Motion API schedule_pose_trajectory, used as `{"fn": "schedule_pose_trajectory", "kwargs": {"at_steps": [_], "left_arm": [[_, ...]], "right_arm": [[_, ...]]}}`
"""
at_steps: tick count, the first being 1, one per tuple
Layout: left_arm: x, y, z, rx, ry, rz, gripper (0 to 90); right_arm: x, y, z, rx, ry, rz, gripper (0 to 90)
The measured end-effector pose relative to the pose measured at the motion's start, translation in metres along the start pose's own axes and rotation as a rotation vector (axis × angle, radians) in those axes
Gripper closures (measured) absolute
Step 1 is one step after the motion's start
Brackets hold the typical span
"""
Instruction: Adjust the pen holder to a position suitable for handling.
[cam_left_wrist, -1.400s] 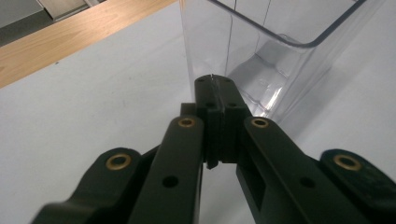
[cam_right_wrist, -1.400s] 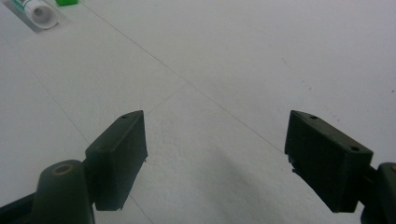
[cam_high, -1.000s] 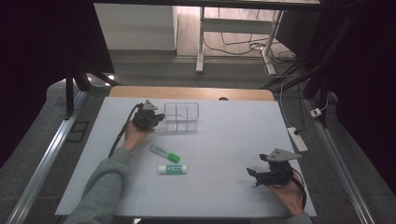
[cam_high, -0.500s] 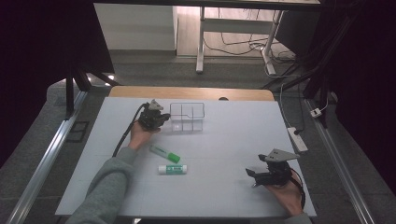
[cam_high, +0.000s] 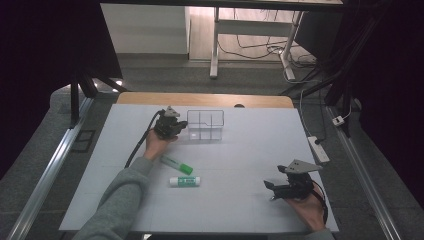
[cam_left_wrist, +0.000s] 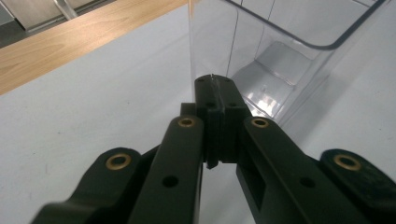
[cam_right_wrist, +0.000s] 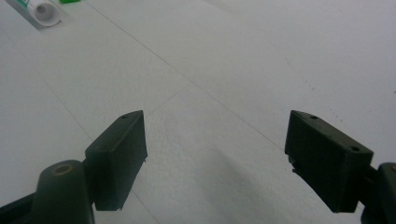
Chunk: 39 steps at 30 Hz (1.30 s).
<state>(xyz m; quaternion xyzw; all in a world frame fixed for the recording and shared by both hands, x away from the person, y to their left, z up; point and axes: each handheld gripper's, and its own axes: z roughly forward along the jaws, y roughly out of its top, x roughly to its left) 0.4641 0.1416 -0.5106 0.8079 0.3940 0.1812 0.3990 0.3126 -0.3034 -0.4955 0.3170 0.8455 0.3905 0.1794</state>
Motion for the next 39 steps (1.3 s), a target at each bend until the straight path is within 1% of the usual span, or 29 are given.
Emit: {"fn": "schedule_pose_trajectory", "kwargs": {"at_steps": [3, 10, 13, 15, 17, 18, 23, 28, 33, 37, 39], "left_arm": [[0.000, 0.002, 0.003, 0.002, -0.007, -0.008, 88.7], [-0.003, 0.004, 0.010, 0.012, -0.022, 0.001, 88.7], [-0.004, 0.006, 0.010, 0.013, -0.034, 0.007, 88.7], [-0.005, 0.007, 0.010, 0.009, -0.038, 0.008, 88.7], [-0.006, 0.008, 0.011, 0.011, -0.040, 0.013, 88.7], [-0.007, 0.008, 0.011, 0.011, -0.043, 0.013, 88.7], [-0.010, 0.009, 0.012, 0.014, -0.040, 0.021, 88.7], [-0.008, 0.009, 0.011, 0.011, -0.047, 0.022, 88.7], [-0.007, 0.010, 0.002, 0.021, -0.038, 0.030, 88.7], [-0.011, 0.009, -0.011, 0.040, -0.027, 0.057, 88.7], [-0.013, 0.006, -0.019, 0.040, -0.022, 0.068, 88.7]], "right_arm": [[-0.001, 0.000, -0.001, -0.002, -0.002, 0.002, 20.8], [-0.002, -0.002, -0.002, -0.003, -0.008, 0.012, 20.8], [-0.002, -0.003, -0.004, 0.000, -0.011, 0.012, 20.7], [-0.001, -0.002, -0.006, -0.015, -0.005, 0.024, 20.7], [-0.001, -0.002, -0.007, -0.018, 0.000, 0.023, 20.7], [-0.001, -0.001, -0.007, -0.016, -0.006, 0.020, 20.7], [-0.001, -0.003, -0.008, -0.015, -0.009, 0.025, 20.6], [-0.002, -0.003, -0.009, -0.016, -0.017, 0.024, 20.6], [-0.002, -0.003, -0.008, -0.017, -0.010, 0.023, 20.7], [-0.002, -0.003, -0.007, -0.009, -0.011, 0.021, 20.6], [-0.003, -0.003, -0.006, -0.007, 0.002, 0.022, 20.6]]}}
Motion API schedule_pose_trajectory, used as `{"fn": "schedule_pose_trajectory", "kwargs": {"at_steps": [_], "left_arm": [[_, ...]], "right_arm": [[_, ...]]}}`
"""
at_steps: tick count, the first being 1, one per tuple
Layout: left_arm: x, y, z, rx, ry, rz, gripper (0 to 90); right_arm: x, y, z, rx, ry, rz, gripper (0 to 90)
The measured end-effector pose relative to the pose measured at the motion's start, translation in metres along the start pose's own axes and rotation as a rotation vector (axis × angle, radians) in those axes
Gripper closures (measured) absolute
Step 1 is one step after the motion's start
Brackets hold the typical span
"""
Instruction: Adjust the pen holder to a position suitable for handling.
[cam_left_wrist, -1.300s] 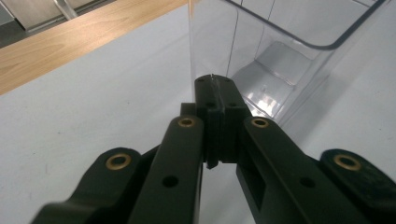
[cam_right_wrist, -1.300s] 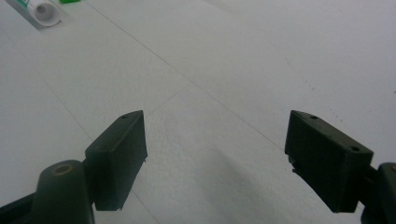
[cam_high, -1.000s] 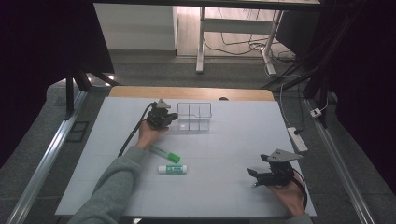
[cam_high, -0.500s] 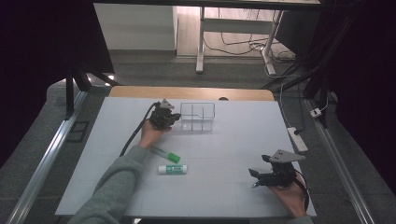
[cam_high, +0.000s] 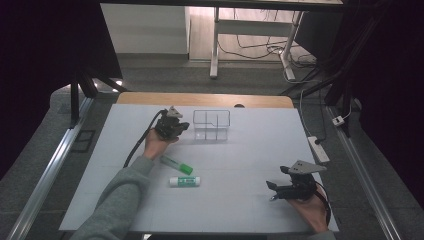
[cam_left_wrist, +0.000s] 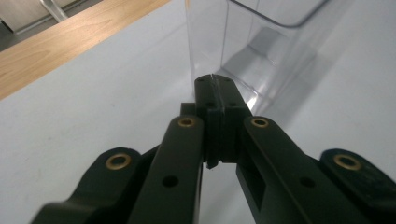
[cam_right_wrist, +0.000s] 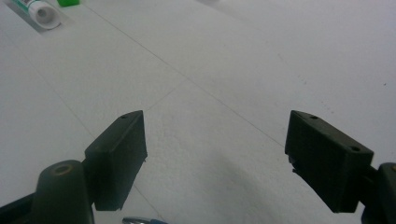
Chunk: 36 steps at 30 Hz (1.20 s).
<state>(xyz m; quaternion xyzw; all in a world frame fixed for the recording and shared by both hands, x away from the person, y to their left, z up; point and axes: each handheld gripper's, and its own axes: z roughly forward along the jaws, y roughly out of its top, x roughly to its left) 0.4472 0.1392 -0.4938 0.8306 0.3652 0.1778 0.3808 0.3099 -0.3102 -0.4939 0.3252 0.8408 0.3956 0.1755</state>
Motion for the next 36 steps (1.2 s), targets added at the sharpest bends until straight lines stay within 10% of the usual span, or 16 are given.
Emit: {"fn": "schedule_pose_trajectory", "kwargs": {"at_steps": [12, 21, 36], "left_arm": [[-0.016, -0.023, -0.049, -0.028, 0.011, -0.010, 88.4], [-0.031, -0.043, -0.079, -0.058, 0.007, -0.014, 59.1], [-0.045, -0.096, -0.123, -0.076, 0.007, -0.099, 42.8]], "right_arm": [[0.001, 0.003, 0.000, -0.009, 0.015, -0.009, 20.7], [0.000, 0.002, 0.002, 0.002, 0.030, -0.010, 20.6], [-0.001, 0.003, 0.005, 0.001, 0.042, -0.022, 20.5]]}}
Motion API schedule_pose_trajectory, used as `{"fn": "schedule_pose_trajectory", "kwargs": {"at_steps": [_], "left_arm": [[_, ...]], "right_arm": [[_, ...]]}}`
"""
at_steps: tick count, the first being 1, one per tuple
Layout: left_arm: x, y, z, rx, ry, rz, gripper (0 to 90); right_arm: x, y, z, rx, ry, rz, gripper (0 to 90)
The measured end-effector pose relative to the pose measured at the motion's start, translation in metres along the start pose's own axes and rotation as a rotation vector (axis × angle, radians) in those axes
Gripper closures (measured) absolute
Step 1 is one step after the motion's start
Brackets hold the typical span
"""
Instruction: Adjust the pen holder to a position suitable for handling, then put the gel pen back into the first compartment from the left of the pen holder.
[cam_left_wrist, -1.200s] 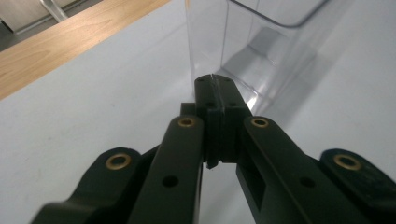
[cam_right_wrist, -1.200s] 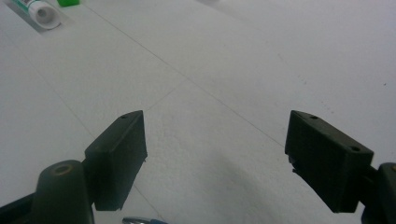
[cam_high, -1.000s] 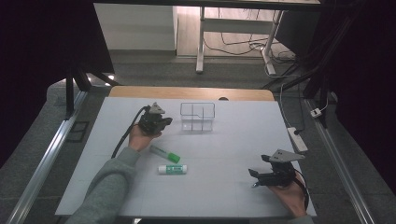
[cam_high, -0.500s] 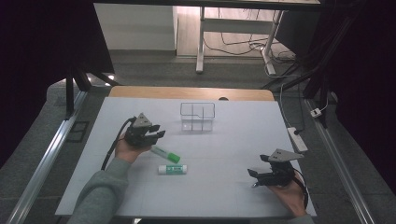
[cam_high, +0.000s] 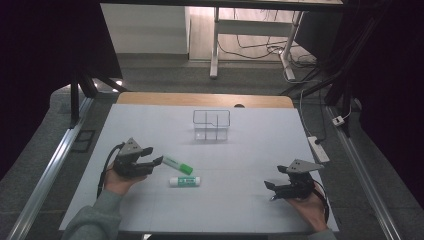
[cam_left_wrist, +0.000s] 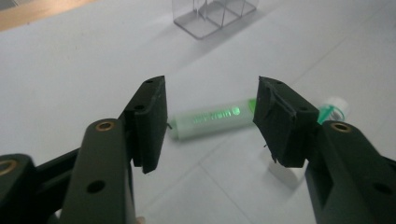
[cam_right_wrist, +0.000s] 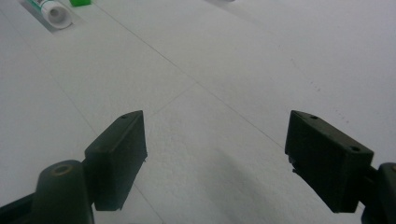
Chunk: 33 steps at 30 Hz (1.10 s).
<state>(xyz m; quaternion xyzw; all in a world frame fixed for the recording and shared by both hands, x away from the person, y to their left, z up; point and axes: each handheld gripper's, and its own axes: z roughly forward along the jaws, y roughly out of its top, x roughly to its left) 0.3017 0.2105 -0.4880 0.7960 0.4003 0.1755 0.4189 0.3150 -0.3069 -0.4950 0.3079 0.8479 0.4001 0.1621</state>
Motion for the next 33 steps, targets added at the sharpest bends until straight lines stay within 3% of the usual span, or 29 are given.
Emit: {"fn": "schedule_pose_trajectory", "kwargs": {"at_steps": [17, 22, 33], "left_arm": [[-0.014, -0.024, -0.016, 0.010, -0.030, 0.018, 32.7], [-0.017, -0.026, -0.012, 0.027, -0.037, 0.032, 32.1], [-0.015, -0.028, -0.009, 0.047, -0.047, 0.027, 31.6]], "right_arm": [[-0.002, 0.004, -0.008, -0.007, -0.006, -0.015, 20.5], [0.001, 0.008, -0.011, 0.030, 0.006, -0.061, 22.7], [0.005, 0.020, -0.003, 0.163, 0.118, -0.172, 23.0]]}}
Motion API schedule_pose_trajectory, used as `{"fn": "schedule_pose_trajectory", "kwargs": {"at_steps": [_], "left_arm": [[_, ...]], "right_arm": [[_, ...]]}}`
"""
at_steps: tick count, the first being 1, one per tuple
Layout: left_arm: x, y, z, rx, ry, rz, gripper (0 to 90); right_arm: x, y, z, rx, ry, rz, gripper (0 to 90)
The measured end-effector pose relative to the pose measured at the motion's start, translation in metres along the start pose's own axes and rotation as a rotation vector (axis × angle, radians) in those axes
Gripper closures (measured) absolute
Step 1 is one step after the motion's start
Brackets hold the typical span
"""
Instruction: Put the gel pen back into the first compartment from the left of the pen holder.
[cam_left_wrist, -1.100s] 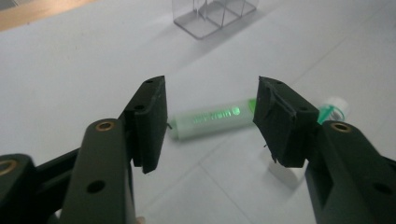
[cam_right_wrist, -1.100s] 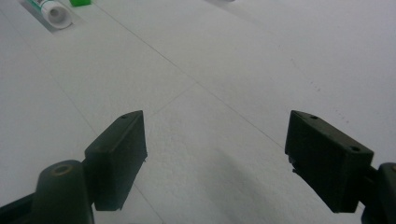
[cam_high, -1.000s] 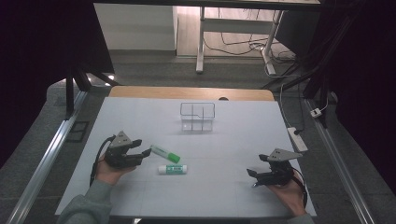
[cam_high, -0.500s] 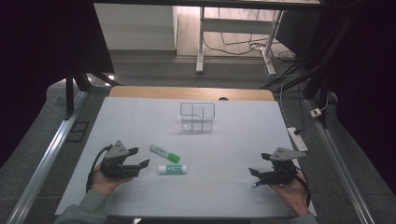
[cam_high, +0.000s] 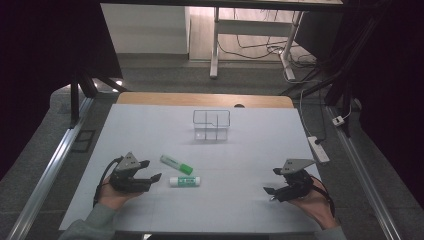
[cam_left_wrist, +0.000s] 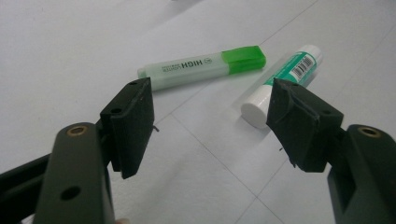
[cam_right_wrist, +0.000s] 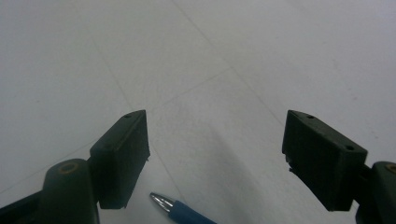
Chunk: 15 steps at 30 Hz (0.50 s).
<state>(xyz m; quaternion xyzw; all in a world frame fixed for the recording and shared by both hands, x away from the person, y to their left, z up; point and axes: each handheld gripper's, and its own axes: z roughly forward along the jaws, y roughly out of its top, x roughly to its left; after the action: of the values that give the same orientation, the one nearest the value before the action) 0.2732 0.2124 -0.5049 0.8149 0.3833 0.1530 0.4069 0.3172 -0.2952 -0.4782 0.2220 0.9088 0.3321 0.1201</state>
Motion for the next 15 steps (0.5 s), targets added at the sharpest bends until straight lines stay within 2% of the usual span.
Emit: {"fn": "schedule_pose_trajectory", "kwargs": {"at_steps": [2, 8, 13, 15], "left_arm": [[-0.0003, -0.0001, 0.0005, 0.003, 0.000, 0.002, 31.4], [-0.0002, -0.0006, 0.0024, 0.014, 0.003, 0.005, 31.1], [0.0002, -0.0006, 0.0057, 0.030, 0.002, 0.010, 30.9], [-0.0001, -0.0007, 0.0060, 0.033, 0.002, 0.010, 30.8]], "right_arm": [[0.0007, 0.0034, 0.0012, 0.024, 0.012, -0.016, 22.8], [0.0028, 0.0087, 0.0025, 0.077, 0.006, -0.061, 22.8], [0.0021, 0.0101, -0.0020, 0.074, 0.024, -0.076, 23.3], [0.0040, 0.0109, -0.0054, 0.084, 0.041, -0.109, 24.9]]}}
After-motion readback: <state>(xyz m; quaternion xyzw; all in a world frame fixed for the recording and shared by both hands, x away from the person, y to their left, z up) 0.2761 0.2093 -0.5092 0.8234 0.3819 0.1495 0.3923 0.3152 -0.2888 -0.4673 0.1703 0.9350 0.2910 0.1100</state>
